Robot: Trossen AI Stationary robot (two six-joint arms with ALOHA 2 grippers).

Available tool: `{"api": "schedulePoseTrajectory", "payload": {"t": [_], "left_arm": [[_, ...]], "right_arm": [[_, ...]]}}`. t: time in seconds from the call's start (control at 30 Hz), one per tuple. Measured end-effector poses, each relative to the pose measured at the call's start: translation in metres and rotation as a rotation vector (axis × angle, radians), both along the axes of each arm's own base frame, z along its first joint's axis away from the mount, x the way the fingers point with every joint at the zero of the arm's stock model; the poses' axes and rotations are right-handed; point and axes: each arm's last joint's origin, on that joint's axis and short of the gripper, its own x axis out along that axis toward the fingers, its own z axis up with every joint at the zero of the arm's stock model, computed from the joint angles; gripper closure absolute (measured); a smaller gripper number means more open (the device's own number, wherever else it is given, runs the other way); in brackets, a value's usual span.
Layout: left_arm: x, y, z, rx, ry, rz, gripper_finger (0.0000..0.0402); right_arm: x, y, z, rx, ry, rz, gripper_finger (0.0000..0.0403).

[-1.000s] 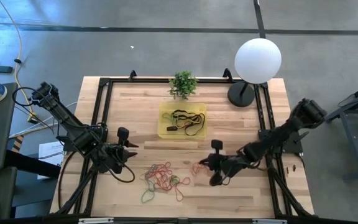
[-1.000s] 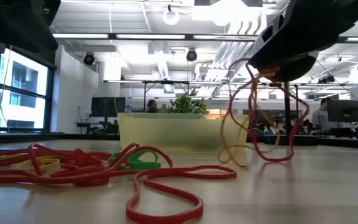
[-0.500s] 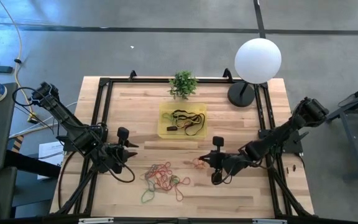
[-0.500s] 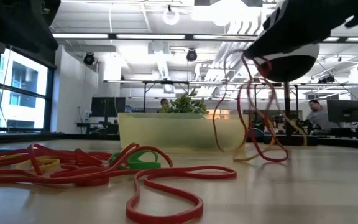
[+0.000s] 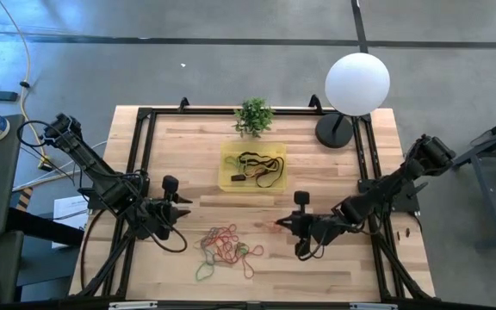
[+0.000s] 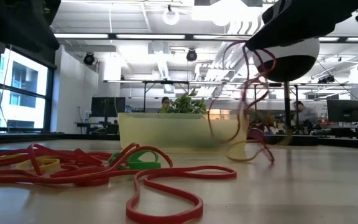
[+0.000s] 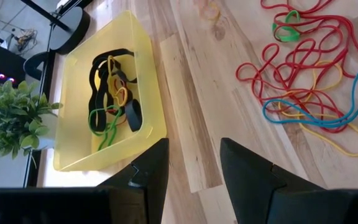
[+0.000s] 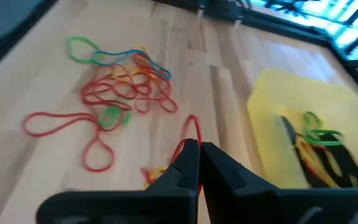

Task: Pick and place rubber bands into bin
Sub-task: Put the red rubber band into the yellow bin

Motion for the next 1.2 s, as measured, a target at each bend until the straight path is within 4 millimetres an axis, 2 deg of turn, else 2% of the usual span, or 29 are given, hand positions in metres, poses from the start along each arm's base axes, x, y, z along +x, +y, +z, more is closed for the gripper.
{"api": "schedulePoseTrajectory", "payload": {"t": [0.07,0.23,0.4,0.73,1.0,1.2], "left_arm": [[0.0,0.0,0.0,0.001,0.0,0.001,0.0268],[0.0,0.0,0.0,0.0,-0.001,0.001,0.0268],[0.0,0.0,0.0,-0.004,-0.002,0.004,0.0268],[0.0,0.0,0.0,0.003,-0.015,0.013,0.0268],[0.0,0.0,0.001,0.003,-0.015,0.013,0.0268],[0.0,0.0,0.001,0.003,-0.015,0.012,0.0268]], "right_arm": [[0.0,0.0,0.0,0.013,-0.003,-0.011,0.0402],[-0.004,-0.007,-0.005,-0.008,0.009,-0.172,0.0401],[-0.002,-0.004,-0.007,0.121,0.089,-0.014,0.0402],[-0.001,-0.005,-0.006,0.1,0.075,-0.01,0.0401],[-0.001,-0.009,-0.011,0.235,0.155,-0.013,0.0375],[0.001,-0.009,-0.021,0.257,0.209,-0.025,0.0356]]}}
